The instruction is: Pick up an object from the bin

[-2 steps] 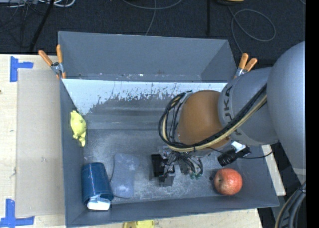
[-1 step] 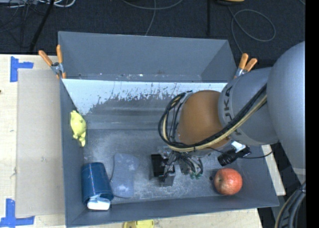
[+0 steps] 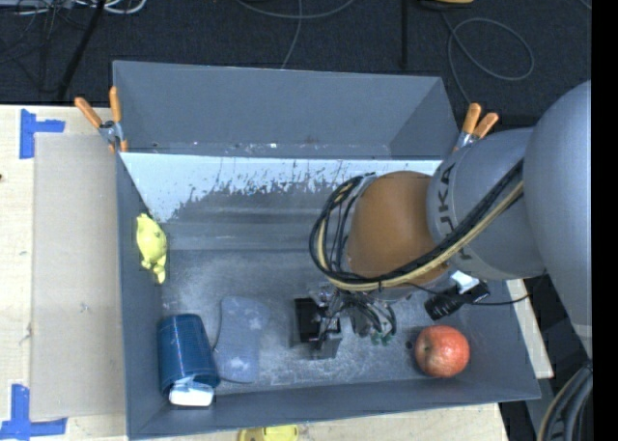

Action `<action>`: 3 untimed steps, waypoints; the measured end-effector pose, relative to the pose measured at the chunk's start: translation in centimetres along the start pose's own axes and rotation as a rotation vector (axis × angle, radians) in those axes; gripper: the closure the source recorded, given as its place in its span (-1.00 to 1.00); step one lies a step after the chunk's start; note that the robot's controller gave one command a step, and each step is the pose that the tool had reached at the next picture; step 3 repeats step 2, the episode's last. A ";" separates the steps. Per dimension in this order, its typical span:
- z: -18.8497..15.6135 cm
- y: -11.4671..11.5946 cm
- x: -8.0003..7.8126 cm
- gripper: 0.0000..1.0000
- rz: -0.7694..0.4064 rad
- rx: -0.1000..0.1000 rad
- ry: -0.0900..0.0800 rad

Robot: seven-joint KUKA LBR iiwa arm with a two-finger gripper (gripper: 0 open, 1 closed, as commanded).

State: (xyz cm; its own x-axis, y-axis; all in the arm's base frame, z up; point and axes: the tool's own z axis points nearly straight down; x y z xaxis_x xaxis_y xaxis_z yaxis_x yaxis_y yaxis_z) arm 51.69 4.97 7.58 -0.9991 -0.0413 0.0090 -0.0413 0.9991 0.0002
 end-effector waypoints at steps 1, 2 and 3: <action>-4.4 -0.5 -0.6 1.00 -0.033 0.001 -0.013; -23.7 -0.7 3.7 1.00 -0.042 0.001 -0.005; -23.7 -0.7 3.7 1.00 -0.042 0.001 -0.005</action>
Offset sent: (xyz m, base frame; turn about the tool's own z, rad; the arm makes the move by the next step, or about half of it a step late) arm -0.0418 -0.0100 0.2647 -0.0440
